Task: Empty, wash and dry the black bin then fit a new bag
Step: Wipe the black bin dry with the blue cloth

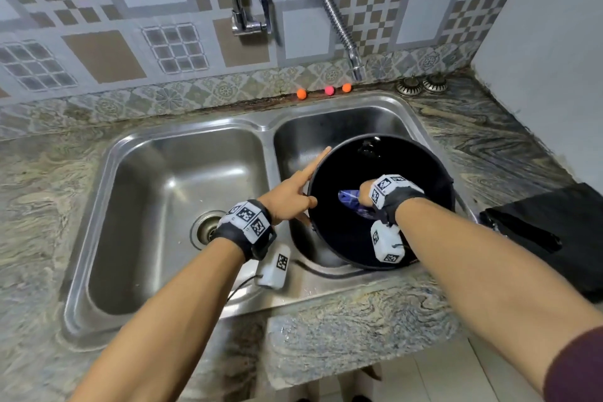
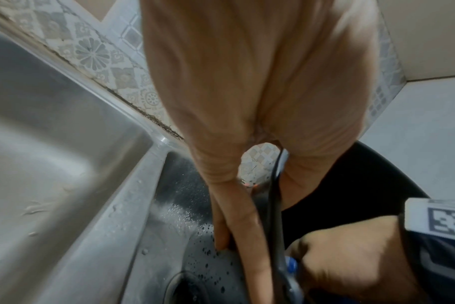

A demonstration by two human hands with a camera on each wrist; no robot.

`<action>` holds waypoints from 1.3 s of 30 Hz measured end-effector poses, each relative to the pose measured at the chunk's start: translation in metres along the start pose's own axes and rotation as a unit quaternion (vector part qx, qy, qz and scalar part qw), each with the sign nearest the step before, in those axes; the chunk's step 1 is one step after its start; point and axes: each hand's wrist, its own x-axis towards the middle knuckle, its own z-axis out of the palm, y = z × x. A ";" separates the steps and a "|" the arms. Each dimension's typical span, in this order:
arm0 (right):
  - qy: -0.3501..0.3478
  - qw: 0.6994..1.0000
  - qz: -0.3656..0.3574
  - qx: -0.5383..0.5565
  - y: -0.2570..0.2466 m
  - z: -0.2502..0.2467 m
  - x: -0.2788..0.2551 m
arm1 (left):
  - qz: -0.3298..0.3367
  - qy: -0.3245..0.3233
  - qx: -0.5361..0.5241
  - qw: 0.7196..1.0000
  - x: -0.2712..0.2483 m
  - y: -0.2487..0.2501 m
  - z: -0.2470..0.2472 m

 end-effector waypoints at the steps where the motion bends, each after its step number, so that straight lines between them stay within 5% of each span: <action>1: 0.008 1.000 -0.001 0.001 -0.001 -0.007 0.001 | 0.001 -0.004 -0.007 1.000 -0.001 -0.002 -0.003; 6: -0.036 0.999 0.001 -0.026 0.004 0.022 0.041 | -0.001 -0.020 0.004 1.000 -0.002 -0.014 -0.018; 11: -0.095 0.995 -0.012 -0.008 -0.022 0.026 0.000 | 0.002 -0.028 0.004 1.000 -0.007 -0.018 -0.029; 18: -0.074 0.992 -0.024 0.094 -0.030 0.045 0.028 | 0.001 -0.029 -0.003 1.000 -0.009 -0.019 -0.030; 39: -0.046 0.977 -0.126 0.167 -0.041 0.050 -0.073 | 0.008 0.111 -0.142 0.984 -0.034 -0.024 0.022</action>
